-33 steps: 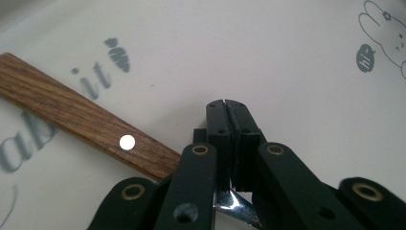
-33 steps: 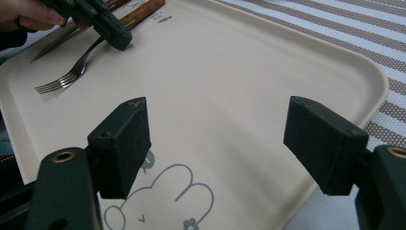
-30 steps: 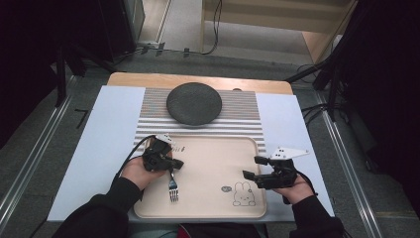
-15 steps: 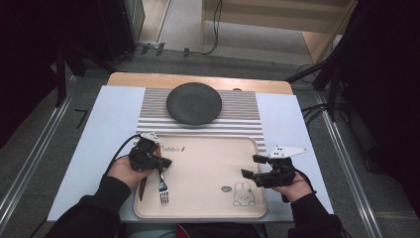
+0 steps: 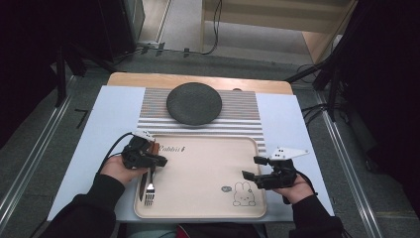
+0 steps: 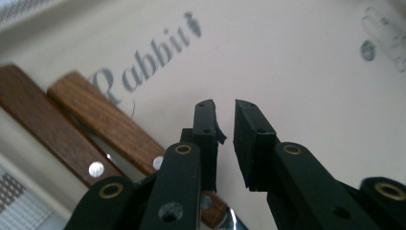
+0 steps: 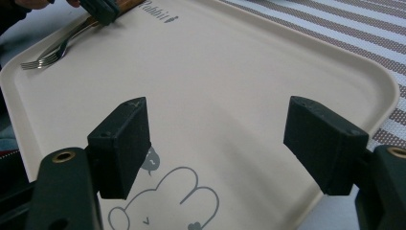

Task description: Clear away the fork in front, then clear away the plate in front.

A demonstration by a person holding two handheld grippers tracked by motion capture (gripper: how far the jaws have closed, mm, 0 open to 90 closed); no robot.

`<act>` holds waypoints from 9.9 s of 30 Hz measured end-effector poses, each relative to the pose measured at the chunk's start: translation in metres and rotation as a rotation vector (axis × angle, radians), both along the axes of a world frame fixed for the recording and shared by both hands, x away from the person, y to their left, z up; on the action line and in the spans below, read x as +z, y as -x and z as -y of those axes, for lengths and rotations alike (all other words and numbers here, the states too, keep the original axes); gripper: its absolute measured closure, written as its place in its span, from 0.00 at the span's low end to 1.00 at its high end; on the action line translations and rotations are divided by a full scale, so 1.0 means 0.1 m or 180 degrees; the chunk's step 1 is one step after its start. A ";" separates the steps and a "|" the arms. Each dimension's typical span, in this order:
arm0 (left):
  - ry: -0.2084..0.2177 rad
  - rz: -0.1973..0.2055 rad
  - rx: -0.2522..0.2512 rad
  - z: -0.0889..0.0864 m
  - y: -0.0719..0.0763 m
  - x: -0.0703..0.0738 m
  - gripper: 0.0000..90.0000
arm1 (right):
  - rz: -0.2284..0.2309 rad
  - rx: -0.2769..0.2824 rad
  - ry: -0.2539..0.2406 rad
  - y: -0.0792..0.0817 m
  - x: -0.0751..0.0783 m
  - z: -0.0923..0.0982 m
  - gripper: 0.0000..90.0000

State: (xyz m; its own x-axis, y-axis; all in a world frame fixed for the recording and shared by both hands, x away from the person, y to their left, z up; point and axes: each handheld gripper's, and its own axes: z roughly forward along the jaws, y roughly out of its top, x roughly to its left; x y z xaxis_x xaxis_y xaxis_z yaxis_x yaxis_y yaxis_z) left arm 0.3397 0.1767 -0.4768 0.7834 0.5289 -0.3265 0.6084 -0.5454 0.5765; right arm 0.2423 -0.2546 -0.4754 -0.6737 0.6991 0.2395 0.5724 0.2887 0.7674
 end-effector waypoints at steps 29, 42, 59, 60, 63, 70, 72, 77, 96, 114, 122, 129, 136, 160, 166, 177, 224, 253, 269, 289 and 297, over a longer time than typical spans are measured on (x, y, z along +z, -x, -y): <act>0.0649 0.0288 -0.0100 0.01 0.00 0.29 0.40 | -0.0054 -0.0020 0.0014 0.03 -0.03 0.02 0.25; 0.0756 0.0261 -0.0148 0.07 -0.15 0.30 0.35 | -0.0076 -0.0074 -0.0049 0.05 -0.05 0.07 0.25; 0.0696 0.0386 -0.0289 0.29 -0.36 0.28 0.34 | -0.0087 -0.0174 -0.0079 0.12 -0.06 0.15 0.25; 0.0675 0.0378 -0.0292 0.30 -0.38 0.27 0.34 | -0.0087 -0.0170 -0.0083 0.12 -0.06 0.15 0.25; 0.0635 0.0402 -0.0268 0.33 -0.43 0.25 0.35 | -0.0090 -0.0176 -0.0091 0.12 -0.06 0.15 0.25; 0.0662 0.0509 -0.0315 0.39 -0.58 0.28 0.35 | -0.0091 -0.0170 -0.0069 0.12 -0.07 0.15 0.25; 0.0645 0.0613 -0.0348 0.41 -0.60 0.29 0.37 | -0.0091 -0.0171 -0.0078 0.11 -0.07 0.15 0.25; 0.0549 0.0762 -0.0492 0.49 -0.68 0.31 0.37 | -0.0103 -0.0172 -0.0092 0.10 -0.07 0.15 0.25; 0.0349 0.0825 -0.0675 0.70 -1.09 0.40 0.39 | -0.0070 -0.0158 -0.0113 0.09 -0.06 0.14 0.25; 0.0070 0.1095 -0.0902 0.95 -1.36 0.27 0.39 | -0.0069 -0.0155 -0.0163 0.10 -0.05 0.17 0.25; -0.0363 0.1530 -0.1173 1.04 -1.26 0.20 0.40 | -0.0047 -0.0165 -0.0146 0.10 -0.05 0.19 0.25; -0.0559 0.1921 -0.1192 1.06 -1.15 0.10 0.43 | -0.0043 -0.0169 -0.0140 0.10 -0.05 0.19 0.25; -0.0620 0.2216 -0.1266 1.05 -1.06 0.02 0.45 | -0.0050 -0.0194 -0.0085 0.10 -0.06 0.19 0.25; -0.0911 0.2740 -0.1287 1.02 -1.07 -0.30 0.58 | -0.0049 -0.0234 -0.0024 0.11 -0.06 0.19 0.25; -0.0943 0.2897 -0.1491 1.02 -1.06 -0.32 0.64 | -0.0037 -0.0227 0.0008 0.11 -0.06 0.19 0.25; -0.0958 0.3061 -0.1516 1.03 -1.05 -0.38 0.76 | -0.0034 -0.0224 0.0050 0.11 -0.07 0.18 0.25; -0.1309 0.3869 -0.1442 1.19 0.20 0.40 0.96 | -0.0006 -0.0334 0.0053 0.12 -0.04 0.25 0.25; -0.1352 0.4033 -0.1974 1.06 1.34 0.42 0.96 | -0.0029 -0.0403 0.0102 0.11 -0.07 0.26 0.25; -0.1345 0.3662 -0.2242 1.04 1.59 0.24 0.96 | -0.0048 -0.0384 0.0107 0.10 -0.07 0.24 0.25; -0.0866 0.3084 -0.2674 1.13 1.50 -0.02 0.86 | -0.0047 -0.0347 0.0118 0.09 -0.07 0.23 0.25; -0.0892 0.2807 -0.2794 1.15 1.43 -0.12 0.79 | -0.0046 -0.0339 0.0127 0.09 -0.07 0.22 0.25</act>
